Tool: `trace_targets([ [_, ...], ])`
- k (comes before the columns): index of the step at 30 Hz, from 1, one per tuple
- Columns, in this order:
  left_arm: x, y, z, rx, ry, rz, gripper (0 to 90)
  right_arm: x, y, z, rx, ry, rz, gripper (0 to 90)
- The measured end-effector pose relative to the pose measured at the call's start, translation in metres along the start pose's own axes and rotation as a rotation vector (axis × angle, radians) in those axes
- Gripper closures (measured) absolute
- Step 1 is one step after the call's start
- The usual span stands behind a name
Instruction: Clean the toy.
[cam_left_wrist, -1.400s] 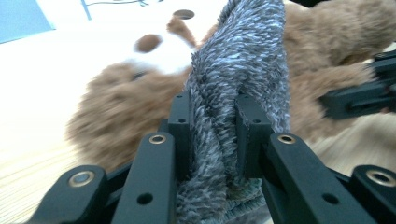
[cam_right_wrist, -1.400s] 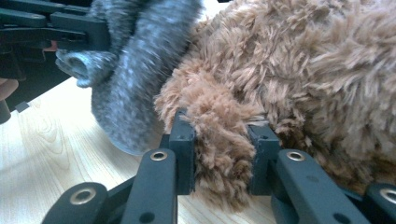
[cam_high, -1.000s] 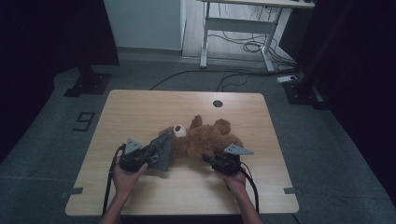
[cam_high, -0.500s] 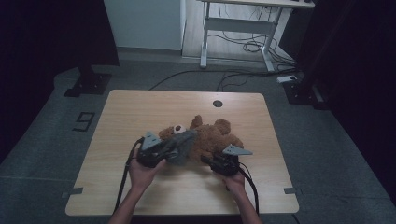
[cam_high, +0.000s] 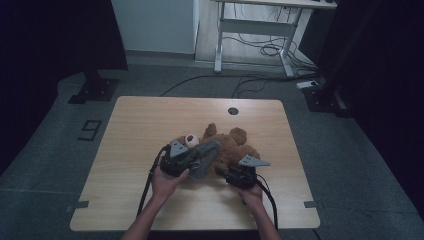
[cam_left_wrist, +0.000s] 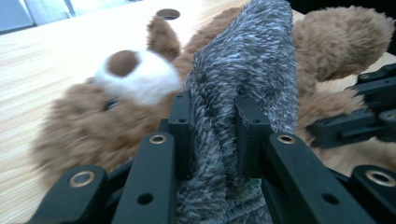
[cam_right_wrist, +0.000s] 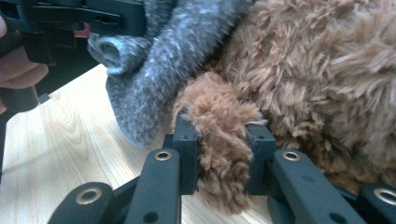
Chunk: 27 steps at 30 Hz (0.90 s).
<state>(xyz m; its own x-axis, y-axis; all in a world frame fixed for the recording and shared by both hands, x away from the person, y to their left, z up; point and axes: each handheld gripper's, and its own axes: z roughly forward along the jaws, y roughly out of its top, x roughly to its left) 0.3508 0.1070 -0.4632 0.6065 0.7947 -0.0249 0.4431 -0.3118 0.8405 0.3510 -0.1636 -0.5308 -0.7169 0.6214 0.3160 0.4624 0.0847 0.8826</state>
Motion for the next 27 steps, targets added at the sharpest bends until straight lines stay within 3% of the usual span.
trace_targets([
  [11, 0.044, -0.028, -0.025, 0.002, 0.096, -0.070, 71.3, -0.002, 0.000, -0.001, 0.000, -0.001, 0.000, 72.3],
  [14, 0.055, -0.039, -0.027, 0.011, 0.112, -0.115, 71.3, -0.002, -0.001, -0.001, 0.002, -0.001, -0.001, 72.3],
  [20, 0.058, -0.042, -0.027, 0.014, 0.110, -0.125, 71.4, -0.002, -0.001, 0.000, 0.000, 0.000, 0.006, 72.2],
  [25, 0.062, -0.037, -0.040, 0.004, 0.145, -0.105, 71.4, -0.002, -0.001, 0.000, -0.003, 0.000, 0.006, 72.1],
  [27, 0.067, -0.043, -0.041, 0.012, 0.148, -0.119, 71.4, -0.002, -0.001, -0.001, -0.002, -0.002, 0.003, 72.0],
])
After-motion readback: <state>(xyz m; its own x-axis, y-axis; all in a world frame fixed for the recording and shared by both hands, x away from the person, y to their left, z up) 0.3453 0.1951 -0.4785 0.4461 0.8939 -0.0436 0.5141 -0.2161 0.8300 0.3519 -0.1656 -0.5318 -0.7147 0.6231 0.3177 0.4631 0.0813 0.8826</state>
